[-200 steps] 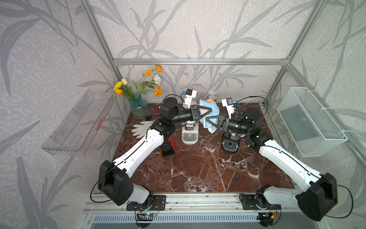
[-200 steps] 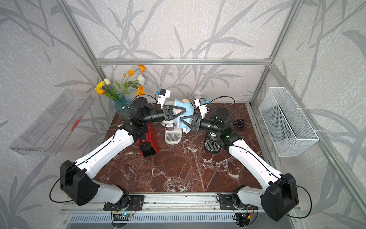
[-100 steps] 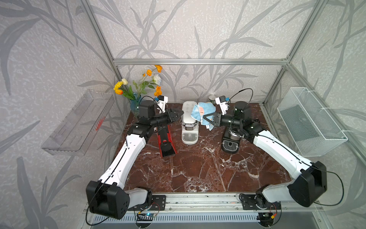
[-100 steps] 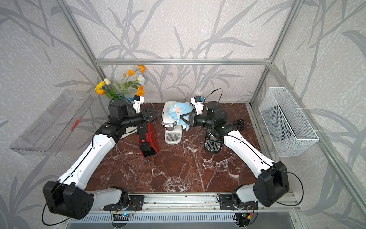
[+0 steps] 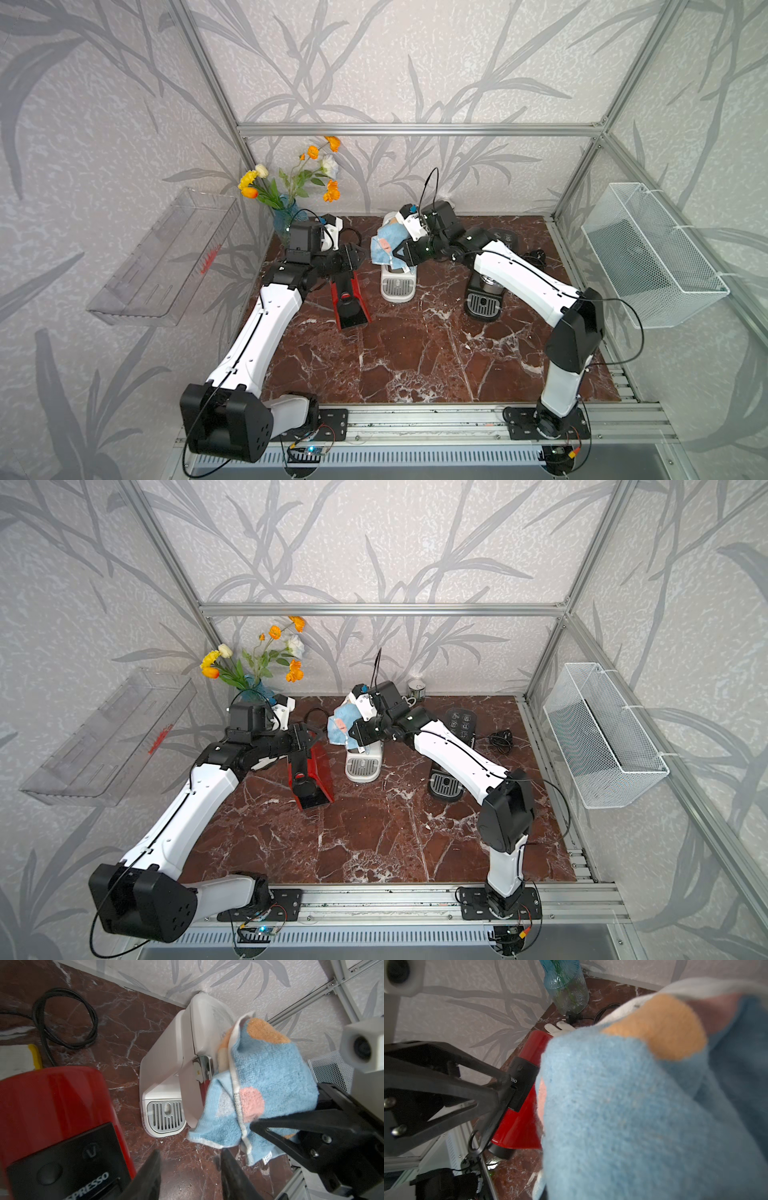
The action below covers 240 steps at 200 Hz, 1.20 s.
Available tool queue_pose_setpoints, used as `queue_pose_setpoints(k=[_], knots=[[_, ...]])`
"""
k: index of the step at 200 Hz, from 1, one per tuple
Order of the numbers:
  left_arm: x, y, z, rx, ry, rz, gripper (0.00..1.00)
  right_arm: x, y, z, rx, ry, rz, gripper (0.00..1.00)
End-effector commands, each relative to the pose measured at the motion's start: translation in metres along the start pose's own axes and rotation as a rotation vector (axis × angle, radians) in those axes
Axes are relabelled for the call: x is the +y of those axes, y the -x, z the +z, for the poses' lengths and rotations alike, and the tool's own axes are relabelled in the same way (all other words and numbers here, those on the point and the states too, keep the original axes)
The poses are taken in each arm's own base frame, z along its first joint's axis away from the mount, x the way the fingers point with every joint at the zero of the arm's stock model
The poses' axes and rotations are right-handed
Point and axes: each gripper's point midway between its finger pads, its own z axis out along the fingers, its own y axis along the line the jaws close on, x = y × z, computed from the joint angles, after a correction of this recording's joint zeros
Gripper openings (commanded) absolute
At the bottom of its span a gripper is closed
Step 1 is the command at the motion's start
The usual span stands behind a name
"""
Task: Wipe the surface of a coffee machine
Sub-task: Wipe the dirt from the surface of the coffee machine.
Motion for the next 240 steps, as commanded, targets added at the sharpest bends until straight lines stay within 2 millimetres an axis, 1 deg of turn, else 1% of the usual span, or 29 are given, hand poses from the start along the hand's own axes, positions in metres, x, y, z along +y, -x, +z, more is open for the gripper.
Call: queue_pose_setpoints(k=[1,42,57,87,102,124,142,168,194,223,240], knots=[[0.012,0.001,-0.010,-0.040,0.076,0.085,0.46,-0.041,-0.026,0.012,0.141,-0.234,-0.070,0.00],[0.014,0.002,-0.019,-0.076,0.099,0.118,0.46,-0.063,-0.003,0.032,0.150,-0.330,-0.081,0.00],[0.014,0.000,-0.022,-0.084,0.101,0.130,0.45,-0.067,0.005,0.040,0.146,-0.309,-0.048,0.00],[0.014,-0.003,-0.027,-0.101,0.100,0.139,0.45,-0.086,0.019,0.056,0.116,-0.278,0.032,0.00],[0.012,-0.003,-0.028,-0.108,0.092,0.140,0.45,-0.097,0.020,0.062,0.112,-0.286,0.065,0.00],[0.013,-0.004,-0.028,-0.106,0.091,0.143,0.45,-0.112,0.016,0.069,0.121,-0.273,0.133,0.00],[0.012,-0.005,-0.027,-0.103,0.088,0.148,0.45,-0.120,0.011,0.068,0.128,-0.276,0.164,0.00],[0.011,-0.006,-0.025,-0.097,0.075,0.140,0.45,-0.114,0.008,0.059,0.098,-0.259,0.175,0.00],[0.009,-0.007,-0.024,-0.091,0.058,0.136,0.45,-0.115,0.000,0.048,0.060,-0.224,0.220,0.00],[0.009,-0.008,-0.023,-0.089,0.057,0.135,0.45,-0.108,-0.008,0.037,0.004,-0.173,0.253,0.00],[0.007,-0.008,-0.022,-0.085,0.042,0.131,0.45,-0.099,-0.010,0.029,-0.015,-0.133,0.263,0.00]])
